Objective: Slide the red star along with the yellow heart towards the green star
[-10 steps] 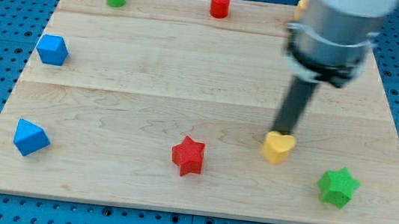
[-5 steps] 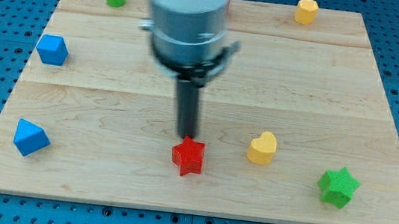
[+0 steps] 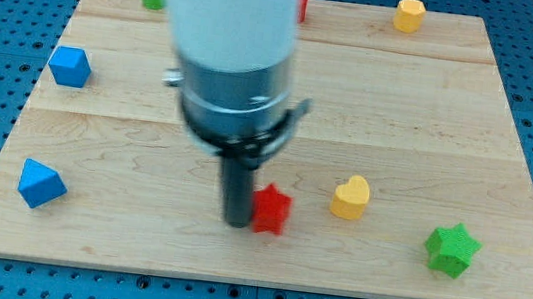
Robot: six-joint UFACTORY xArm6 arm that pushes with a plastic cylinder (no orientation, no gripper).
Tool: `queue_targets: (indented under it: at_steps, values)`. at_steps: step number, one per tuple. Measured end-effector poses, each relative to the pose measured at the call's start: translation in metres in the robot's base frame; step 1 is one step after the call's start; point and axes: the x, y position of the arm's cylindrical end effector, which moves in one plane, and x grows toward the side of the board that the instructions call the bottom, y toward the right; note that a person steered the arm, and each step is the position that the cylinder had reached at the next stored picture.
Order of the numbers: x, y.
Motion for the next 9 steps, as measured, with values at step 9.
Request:
queue_targets:
  at_steps: [9]
  values:
    - [-0.043, -0.025]
